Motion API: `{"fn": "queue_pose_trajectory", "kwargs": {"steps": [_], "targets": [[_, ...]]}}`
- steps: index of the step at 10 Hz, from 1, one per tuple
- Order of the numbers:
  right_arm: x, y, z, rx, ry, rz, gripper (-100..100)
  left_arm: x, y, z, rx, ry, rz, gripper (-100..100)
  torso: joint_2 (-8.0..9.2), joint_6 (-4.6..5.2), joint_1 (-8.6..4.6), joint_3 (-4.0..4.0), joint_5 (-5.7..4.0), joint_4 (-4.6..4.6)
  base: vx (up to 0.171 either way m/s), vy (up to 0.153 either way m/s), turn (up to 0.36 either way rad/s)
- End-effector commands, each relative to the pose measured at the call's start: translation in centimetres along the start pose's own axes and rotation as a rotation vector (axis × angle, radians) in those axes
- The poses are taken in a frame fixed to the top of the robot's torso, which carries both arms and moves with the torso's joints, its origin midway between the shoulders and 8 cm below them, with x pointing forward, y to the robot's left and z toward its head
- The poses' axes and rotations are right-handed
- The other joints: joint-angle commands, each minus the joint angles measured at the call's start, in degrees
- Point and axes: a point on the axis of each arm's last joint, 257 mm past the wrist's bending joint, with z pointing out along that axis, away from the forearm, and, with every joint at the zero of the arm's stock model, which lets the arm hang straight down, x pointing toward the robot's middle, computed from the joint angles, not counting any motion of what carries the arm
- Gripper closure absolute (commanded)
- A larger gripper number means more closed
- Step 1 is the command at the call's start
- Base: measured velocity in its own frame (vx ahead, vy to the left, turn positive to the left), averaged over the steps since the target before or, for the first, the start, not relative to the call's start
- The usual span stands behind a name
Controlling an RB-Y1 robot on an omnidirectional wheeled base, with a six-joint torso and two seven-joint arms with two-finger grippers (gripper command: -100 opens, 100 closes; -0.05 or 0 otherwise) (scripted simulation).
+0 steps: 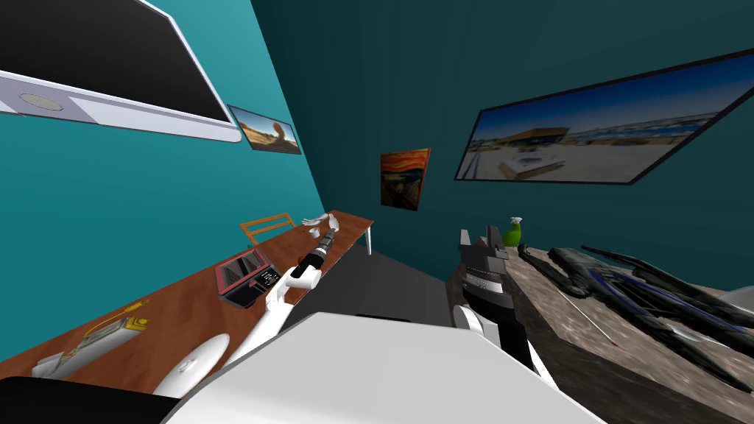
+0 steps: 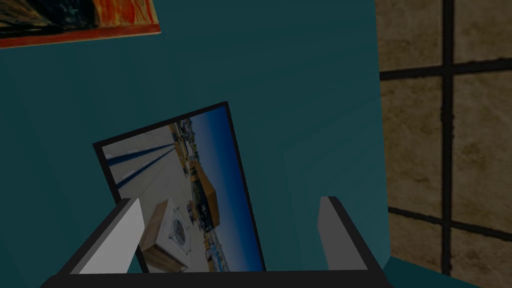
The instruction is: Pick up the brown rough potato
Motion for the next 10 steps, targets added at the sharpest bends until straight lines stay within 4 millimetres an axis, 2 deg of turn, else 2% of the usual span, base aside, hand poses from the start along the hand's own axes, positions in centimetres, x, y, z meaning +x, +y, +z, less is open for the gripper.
{"fn": "queue_pose_trajectory", "kwargs": {"steps": [1, 4, 5, 6, 7, 8, 9, 10], "targets": [[0.0, 0.0, 0.0, 0.0, 0.0, 0.0, 0, -0.8, 1.8, 1.0, -0.061, -0.001, 0.019, -100, 0.0, 0.0, 0.0, 0.0, 0.0, 0.0, -0.026, 0.02, -0.055], [0.0, 0.0, 0.0, 0.0, 0.0, 0.0, 0, -1.7, 5.4, 1.5, -0.172, -0.002, 0.035, -100, 0.02, 0.0, 0.11, 0.01, 0.02, 0.0, -0.026, 0.03, -0.031], [0.0, 0.0, 0.0, 0.0, 0.0, 0.0, 0, -2.5, 5.8, 2.3, -0.198, -0.005, 0.051, -100, 0.05, -0.01, 0.09, 0.03, 0.02, 0.01, -0.038, 0.034, -0.033], [0.0, 0.0, 0.0, 0.0, 0.0, 0.0, 0, -2.6, 7.5, 2.0, -0.244, -0.005, 0.049, -100, 0.06, 0.0, 0.1, 0.03, 0.02, 0.02, -0.029, 0.035, -0.021], [0.0, 0.0, 0.0, 0.0, 0.0, 0.0, 0, -3.5, 8.0, 2.7, -0.276, -0.009, 0.065, -100, 0.04, -0.01, 0.1, 0.02, 0.03, 0.01, -0.028, 0.042, -0.028], [0.0, 0.0, 0.0, 0.0, 0.0, 0.0, 0, -3.6, 9.8, 2.3, -0.32, -0.009, 0.062, -100, 0.03, 0.0, 0.13, 0.02, 0.02, 0.01, -0.024, 0.047, -0.016], [0.0, 0.0, 0.0, 0.0, 0.0, 0.0, 0, -4.6, 10.6, 2.8, -0.357, -0.015, 0.076, -100, 0.02, -0.02, 0.15, 0.01, 0.04, 0.0, -0.035, 0.073, -0.019], [0.0, 0.0, 0.0, 0.0, 0.0, 0.0, 0, -4.6, 11.8, 2.4, -0.395, -0.014, 0.074, -100, 0.05, -0.02, 0.24, 0.03, 0.05, 0.01, -0.024, 0.062, -0.017]]}}
